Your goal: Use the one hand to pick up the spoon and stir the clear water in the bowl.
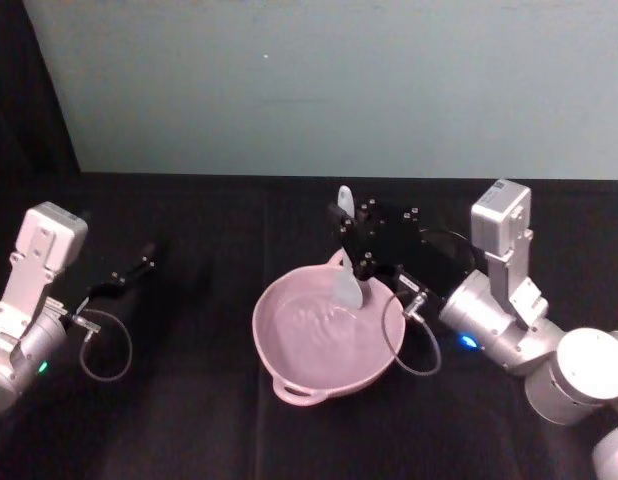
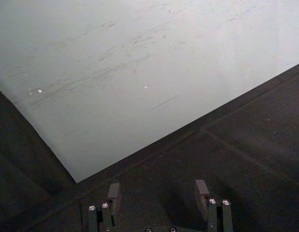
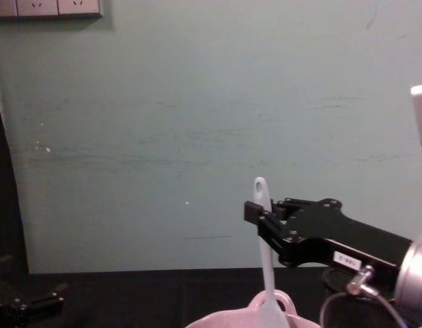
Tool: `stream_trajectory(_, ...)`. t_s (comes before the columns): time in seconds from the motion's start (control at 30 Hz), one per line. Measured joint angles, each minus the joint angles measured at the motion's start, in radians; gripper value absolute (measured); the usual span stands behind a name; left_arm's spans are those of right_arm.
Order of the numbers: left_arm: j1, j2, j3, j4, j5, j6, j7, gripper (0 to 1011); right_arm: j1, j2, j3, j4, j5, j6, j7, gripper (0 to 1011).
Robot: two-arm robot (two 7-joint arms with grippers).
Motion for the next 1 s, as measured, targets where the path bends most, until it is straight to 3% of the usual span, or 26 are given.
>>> stream_trajectory(0.13, 0.0, 0.0, 0.0, 0.0, 0.0, 0.0, 0.0, 1005, -0.022, 0.021, 0.01, -0.035, 0.01, 0.018, 0.012, 116)
stream_trajectory(0.27, 0.0, 0.0, 0.0, 0.0, 0.0, 0.0, 0.0, 1005, -0.05, 0.054, 0.012, -0.088, 0.053, 0.054, 0.065, 116)
stream_trajectory(0.53, 0.0, 0.0, 0.0, 0.0, 0.0, 0.0, 0.0, 1005, -0.067, 0.074, -0.025, -0.128, 0.135, 0.076, 0.156, 116)
stream_trajectory(0.73, 0.0, 0.0, 0.0, 0.0, 0.0, 0.0, 0.0, 1005, -0.035, 0.045, -0.062, -0.091, 0.155, 0.068, 0.175, 116)
stream_trajectory(1.0, 0.0, 0.0, 0.0, 0.0, 0.0, 0.0, 0.0, 1005, 0.02, -0.028, -0.077, 0.013, 0.115, 0.029, 0.104, 116)
